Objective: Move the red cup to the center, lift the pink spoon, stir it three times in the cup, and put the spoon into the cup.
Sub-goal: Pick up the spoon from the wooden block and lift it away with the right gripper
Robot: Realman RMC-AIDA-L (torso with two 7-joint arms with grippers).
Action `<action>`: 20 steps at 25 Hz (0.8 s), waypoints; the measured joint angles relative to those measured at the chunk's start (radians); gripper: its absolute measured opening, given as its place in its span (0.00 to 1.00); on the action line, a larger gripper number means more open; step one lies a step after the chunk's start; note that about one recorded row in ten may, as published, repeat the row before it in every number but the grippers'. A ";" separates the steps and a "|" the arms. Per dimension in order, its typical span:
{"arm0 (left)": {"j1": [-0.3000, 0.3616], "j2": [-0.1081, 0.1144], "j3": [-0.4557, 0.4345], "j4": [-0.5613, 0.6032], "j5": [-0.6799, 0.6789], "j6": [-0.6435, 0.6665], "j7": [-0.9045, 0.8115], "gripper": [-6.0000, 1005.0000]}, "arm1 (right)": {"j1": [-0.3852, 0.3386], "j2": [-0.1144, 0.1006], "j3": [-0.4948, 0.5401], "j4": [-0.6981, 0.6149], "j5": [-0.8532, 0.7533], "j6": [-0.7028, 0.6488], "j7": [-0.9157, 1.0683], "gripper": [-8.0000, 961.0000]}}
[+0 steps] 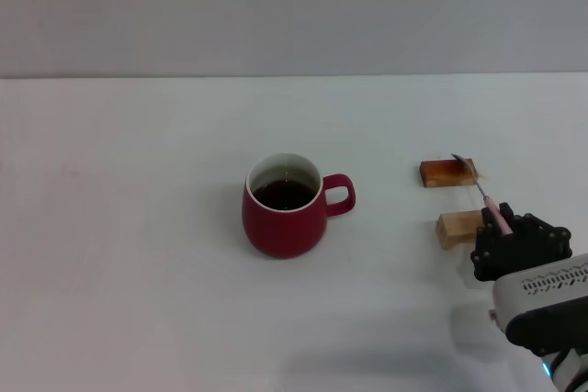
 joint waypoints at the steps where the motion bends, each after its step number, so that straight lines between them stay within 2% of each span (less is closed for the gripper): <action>1: 0.000 0.000 0.000 0.000 0.000 0.000 0.000 0.57 | -0.001 0.002 0.004 0.001 0.000 0.001 -0.004 0.15; 12: -0.001 0.001 0.000 0.000 -0.002 -0.001 0.000 0.57 | -0.002 0.004 0.018 0.016 -0.003 0.001 -0.011 0.15; 20: -0.002 0.001 0.000 0.000 -0.002 -0.002 0.000 0.57 | -0.003 0.007 0.045 0.053 0.002 0.002 -0.095 0.15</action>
